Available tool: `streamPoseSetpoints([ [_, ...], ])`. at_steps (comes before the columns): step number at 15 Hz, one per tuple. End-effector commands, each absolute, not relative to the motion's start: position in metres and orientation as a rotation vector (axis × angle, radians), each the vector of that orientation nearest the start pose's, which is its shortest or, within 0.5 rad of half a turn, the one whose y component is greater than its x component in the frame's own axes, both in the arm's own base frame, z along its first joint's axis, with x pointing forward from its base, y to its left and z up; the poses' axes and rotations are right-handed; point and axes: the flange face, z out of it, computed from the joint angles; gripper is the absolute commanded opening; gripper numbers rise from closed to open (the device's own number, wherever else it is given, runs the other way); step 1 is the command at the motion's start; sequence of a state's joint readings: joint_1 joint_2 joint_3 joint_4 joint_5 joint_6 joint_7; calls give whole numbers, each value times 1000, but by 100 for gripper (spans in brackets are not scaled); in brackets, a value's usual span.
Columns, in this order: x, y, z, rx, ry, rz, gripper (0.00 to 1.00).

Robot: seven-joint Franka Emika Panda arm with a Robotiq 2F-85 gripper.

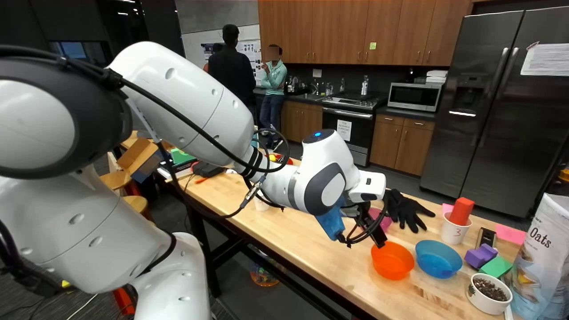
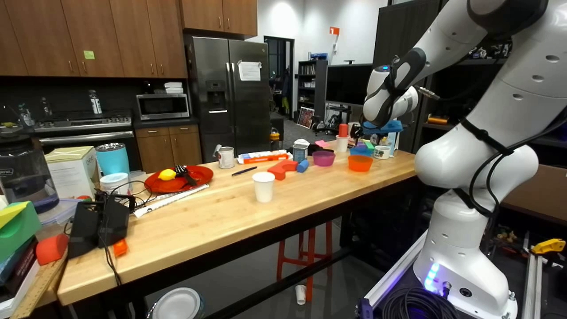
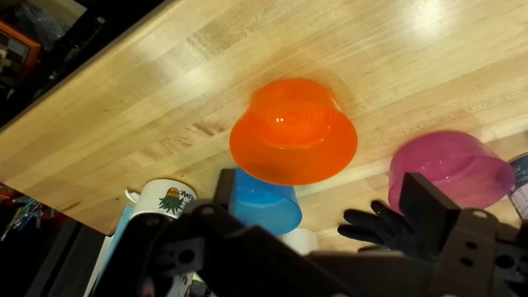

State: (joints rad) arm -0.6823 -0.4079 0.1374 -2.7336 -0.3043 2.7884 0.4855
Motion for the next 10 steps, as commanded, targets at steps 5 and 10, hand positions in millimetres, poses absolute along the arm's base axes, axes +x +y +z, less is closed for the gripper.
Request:
streamPoseSetpoints([
  [5,362,-190,432,-3075,1118,-831,100],
  [10,366,-184,436,-3077,1103,-841,100],
])
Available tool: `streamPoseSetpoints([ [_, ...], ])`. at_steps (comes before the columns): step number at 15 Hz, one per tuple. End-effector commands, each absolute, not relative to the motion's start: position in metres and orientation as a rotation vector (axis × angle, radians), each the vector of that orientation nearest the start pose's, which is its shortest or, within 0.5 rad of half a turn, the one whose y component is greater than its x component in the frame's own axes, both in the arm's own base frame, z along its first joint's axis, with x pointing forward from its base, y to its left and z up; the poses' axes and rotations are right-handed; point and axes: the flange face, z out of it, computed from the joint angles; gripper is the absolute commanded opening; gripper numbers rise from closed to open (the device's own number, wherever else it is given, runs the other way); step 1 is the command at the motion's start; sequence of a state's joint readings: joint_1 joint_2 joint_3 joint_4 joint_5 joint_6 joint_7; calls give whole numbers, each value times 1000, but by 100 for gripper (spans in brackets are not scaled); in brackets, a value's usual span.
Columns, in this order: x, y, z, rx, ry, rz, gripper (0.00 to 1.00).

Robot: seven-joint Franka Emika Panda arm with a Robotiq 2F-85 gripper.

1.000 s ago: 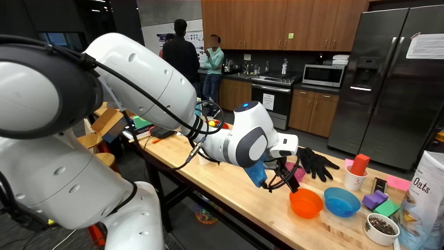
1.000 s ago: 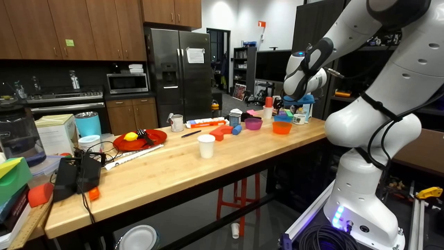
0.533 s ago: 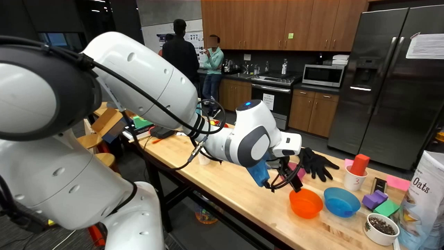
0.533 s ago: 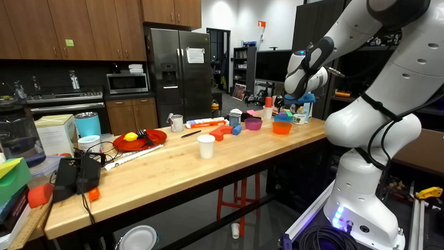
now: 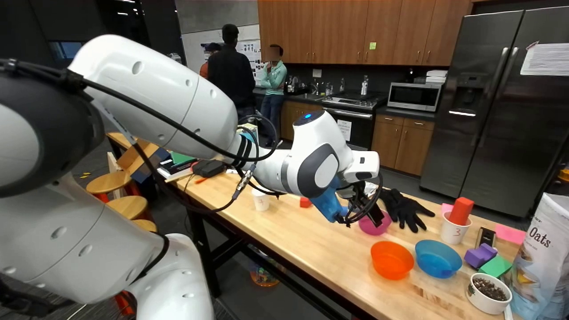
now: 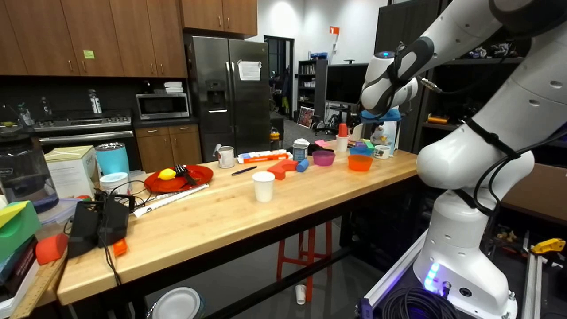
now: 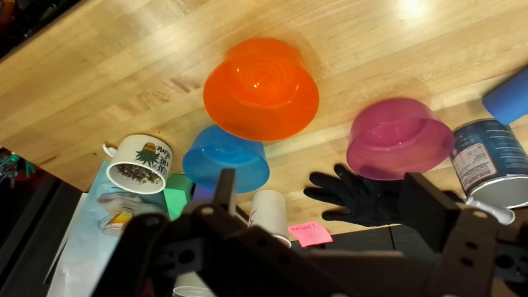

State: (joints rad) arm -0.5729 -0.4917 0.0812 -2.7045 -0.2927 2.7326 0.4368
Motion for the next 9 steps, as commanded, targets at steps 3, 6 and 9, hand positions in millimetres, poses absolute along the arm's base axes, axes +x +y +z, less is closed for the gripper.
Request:
streamPoseSetpoints([
  [3,367,-188,436,-3065,1141,-829,100],
  [6,364,-206,428,-3018,1292,-806,100],
  [9,359,-226,417,-2966,1428,-769,100],
])
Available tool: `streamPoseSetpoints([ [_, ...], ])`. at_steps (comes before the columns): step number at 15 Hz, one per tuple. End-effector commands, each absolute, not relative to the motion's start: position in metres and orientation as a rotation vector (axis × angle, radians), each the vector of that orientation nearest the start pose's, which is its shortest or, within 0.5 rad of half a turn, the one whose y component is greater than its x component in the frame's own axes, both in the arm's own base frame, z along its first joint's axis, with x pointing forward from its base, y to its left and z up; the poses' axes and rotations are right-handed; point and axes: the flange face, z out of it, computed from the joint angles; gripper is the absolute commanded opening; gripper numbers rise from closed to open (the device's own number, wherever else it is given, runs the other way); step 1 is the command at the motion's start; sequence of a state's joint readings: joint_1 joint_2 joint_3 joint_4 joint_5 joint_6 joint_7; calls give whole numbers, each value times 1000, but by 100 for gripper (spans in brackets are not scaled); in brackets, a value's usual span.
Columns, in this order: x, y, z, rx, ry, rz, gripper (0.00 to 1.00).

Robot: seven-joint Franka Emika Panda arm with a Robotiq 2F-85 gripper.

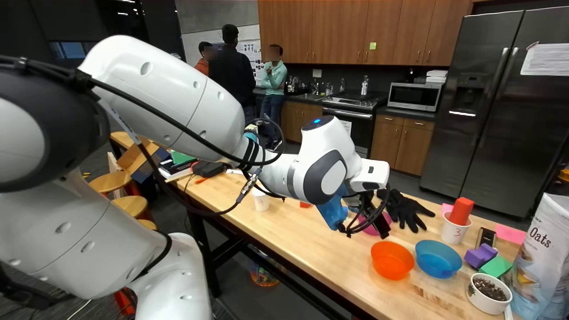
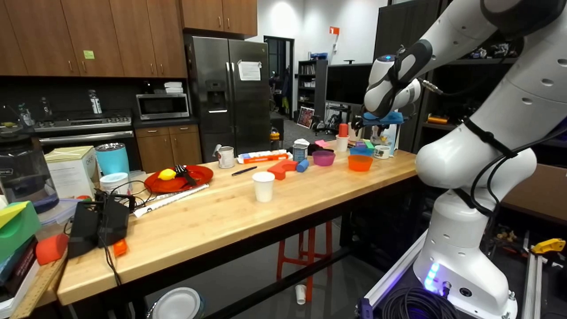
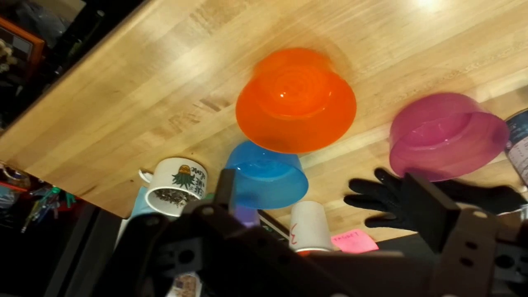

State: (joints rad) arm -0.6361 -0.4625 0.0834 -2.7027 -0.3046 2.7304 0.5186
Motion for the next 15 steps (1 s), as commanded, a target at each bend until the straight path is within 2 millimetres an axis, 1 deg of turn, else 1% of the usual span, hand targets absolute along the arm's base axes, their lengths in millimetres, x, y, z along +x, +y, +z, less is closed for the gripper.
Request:
streamPoseSetpoints([
  [1,359,-231,412,-2946,1456,-754,100],
  [4,363,-244,396,-2905,1509,-710,100],
  [10,388,-256,358,-2862,1531,-588,100],
  [15,400,-268,334,-2826,1556,-499,100],
])
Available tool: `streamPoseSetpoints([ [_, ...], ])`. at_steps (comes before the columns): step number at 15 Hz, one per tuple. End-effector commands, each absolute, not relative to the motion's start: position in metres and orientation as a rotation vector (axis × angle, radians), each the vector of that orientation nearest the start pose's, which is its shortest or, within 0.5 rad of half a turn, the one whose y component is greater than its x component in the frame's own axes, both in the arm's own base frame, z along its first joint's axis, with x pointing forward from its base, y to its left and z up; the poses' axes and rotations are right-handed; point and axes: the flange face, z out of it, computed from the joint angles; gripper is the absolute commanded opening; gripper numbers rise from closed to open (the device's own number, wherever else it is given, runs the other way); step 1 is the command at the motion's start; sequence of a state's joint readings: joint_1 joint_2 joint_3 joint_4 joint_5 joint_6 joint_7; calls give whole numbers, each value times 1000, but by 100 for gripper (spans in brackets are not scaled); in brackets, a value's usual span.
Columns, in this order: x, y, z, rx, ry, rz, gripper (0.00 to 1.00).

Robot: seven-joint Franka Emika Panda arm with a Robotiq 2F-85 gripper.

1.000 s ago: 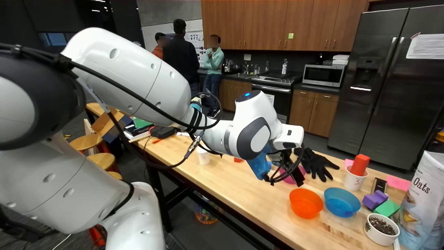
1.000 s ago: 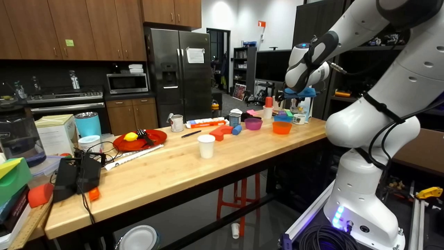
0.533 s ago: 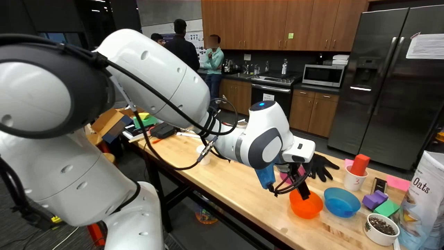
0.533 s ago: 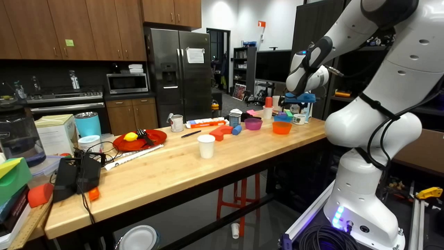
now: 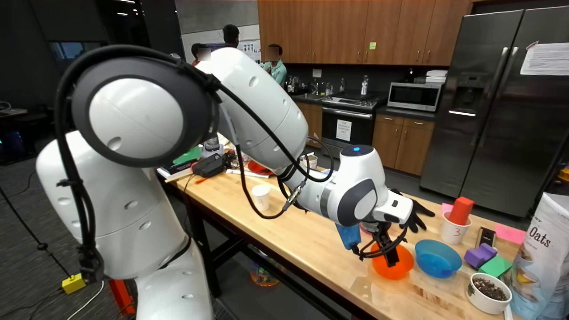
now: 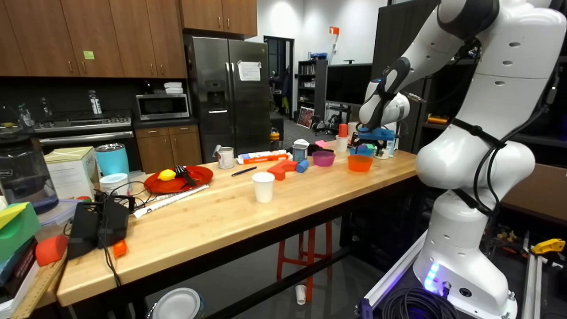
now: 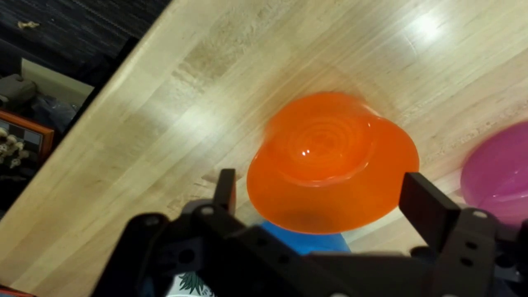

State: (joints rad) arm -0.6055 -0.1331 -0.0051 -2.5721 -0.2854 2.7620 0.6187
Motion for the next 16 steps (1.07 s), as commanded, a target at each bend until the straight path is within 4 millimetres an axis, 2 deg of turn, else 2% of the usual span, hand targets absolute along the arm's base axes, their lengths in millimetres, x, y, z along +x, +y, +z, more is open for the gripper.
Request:
streamPoseSetpoints([
  [1,402,-270,330,-2817,1562,-486,100],
  [8,414,-274,318,-2757,1590,-444,100],
  [16,405,-280,322,-2737,1664,-415,100],
])
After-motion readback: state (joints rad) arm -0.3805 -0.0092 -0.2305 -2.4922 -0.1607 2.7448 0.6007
